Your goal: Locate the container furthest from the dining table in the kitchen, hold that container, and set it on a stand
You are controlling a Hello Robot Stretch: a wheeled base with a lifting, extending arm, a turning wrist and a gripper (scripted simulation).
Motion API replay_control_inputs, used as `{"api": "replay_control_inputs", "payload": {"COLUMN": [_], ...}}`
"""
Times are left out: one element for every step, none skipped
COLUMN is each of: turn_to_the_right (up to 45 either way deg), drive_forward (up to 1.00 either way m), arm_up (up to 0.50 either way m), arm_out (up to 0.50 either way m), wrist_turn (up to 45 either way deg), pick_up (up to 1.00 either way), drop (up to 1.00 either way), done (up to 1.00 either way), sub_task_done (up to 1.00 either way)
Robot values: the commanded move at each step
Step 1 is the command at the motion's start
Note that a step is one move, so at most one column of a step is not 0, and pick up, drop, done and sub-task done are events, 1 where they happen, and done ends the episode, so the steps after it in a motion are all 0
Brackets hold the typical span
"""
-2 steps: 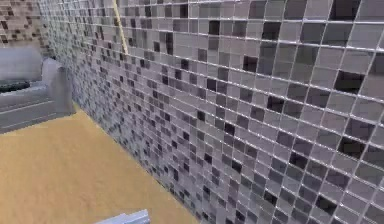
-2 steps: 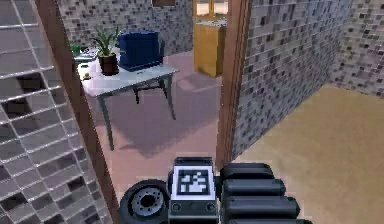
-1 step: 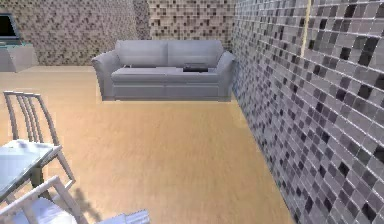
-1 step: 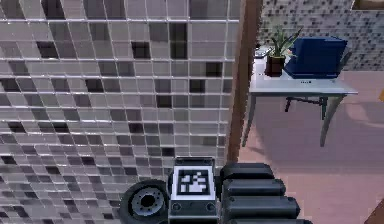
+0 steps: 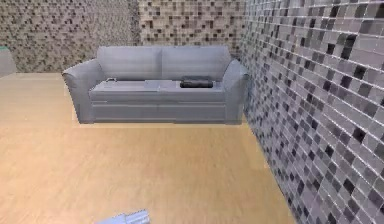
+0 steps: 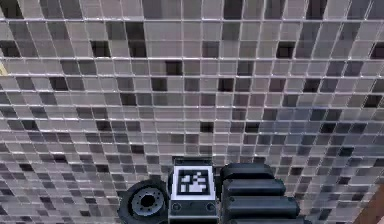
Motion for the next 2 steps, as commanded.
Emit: {"api": "replay_control_inputs", "payload": {"turn_to_the_right": [-39.0, 0.0], "drive_forward": [0.00, 1.00], "arm_up": [0.00, 0.00], "arm_out": [0.00, 0.00], "wrist_turn": [0.0, 0.0], "pick_up": [0.00, 0.00], "drop": [0.00, 0.00], "done": [0.00, 0.00], "sub_task_done": [0.00, 0.00]}}
